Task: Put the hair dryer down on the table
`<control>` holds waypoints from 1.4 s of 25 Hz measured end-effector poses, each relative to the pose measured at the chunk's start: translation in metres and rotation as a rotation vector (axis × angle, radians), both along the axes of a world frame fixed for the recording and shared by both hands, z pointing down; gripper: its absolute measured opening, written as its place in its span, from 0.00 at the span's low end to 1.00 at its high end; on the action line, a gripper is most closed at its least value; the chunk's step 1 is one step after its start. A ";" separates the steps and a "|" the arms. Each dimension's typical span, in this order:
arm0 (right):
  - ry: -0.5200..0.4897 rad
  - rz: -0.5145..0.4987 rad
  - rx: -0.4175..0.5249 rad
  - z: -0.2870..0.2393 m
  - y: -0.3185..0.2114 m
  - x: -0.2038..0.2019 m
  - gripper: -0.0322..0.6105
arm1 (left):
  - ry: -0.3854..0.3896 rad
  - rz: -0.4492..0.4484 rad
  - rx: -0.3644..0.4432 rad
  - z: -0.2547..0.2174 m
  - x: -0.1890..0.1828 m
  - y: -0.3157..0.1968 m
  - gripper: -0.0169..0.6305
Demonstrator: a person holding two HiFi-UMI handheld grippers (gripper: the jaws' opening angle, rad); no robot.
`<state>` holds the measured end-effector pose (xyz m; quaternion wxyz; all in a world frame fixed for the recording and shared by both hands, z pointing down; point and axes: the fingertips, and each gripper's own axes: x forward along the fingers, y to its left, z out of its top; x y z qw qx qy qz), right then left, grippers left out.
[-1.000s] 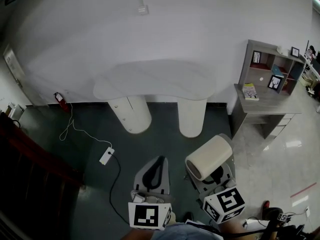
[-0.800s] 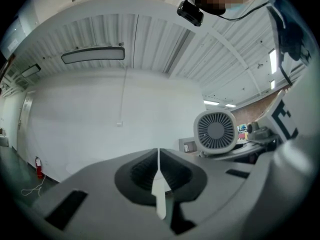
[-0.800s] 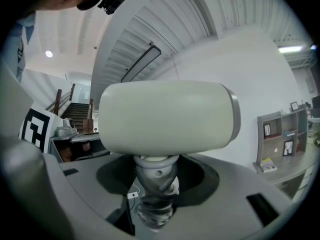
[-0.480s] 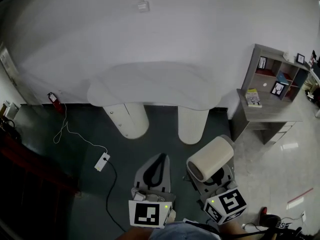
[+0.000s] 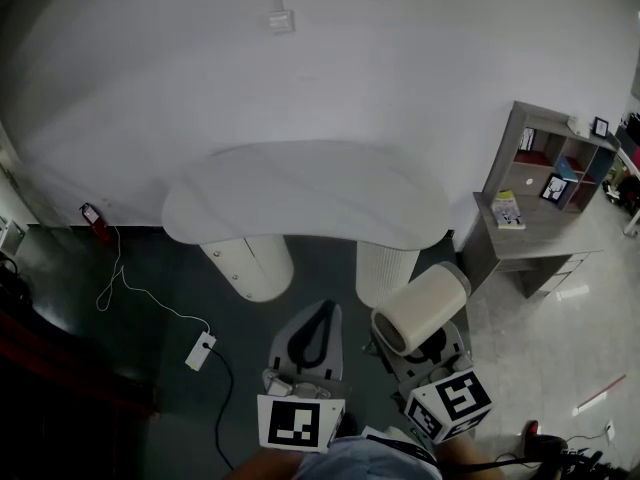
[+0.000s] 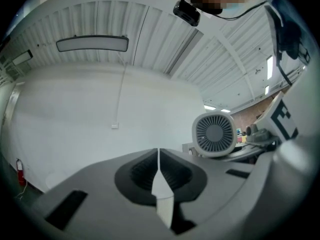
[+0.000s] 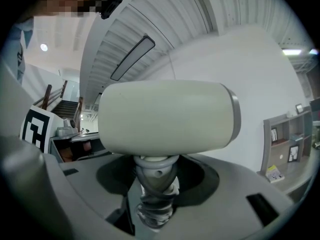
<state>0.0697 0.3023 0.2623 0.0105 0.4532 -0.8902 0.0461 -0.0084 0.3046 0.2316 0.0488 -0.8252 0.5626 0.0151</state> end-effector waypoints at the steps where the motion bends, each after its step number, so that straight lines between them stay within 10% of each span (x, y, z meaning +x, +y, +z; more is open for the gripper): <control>1: 0.002 0.003 0.002 0.000 -0.007 -0.004 0.40 | 0.002 0.004 -0.002 0.001 -0.003 -0.007 0.05; 35: 0.007 -0.047 -0.088 0.027 -0.338 0.044 0.40 | -0.042 -0.047 -0.097 0.027 0.044 -0.333 0.05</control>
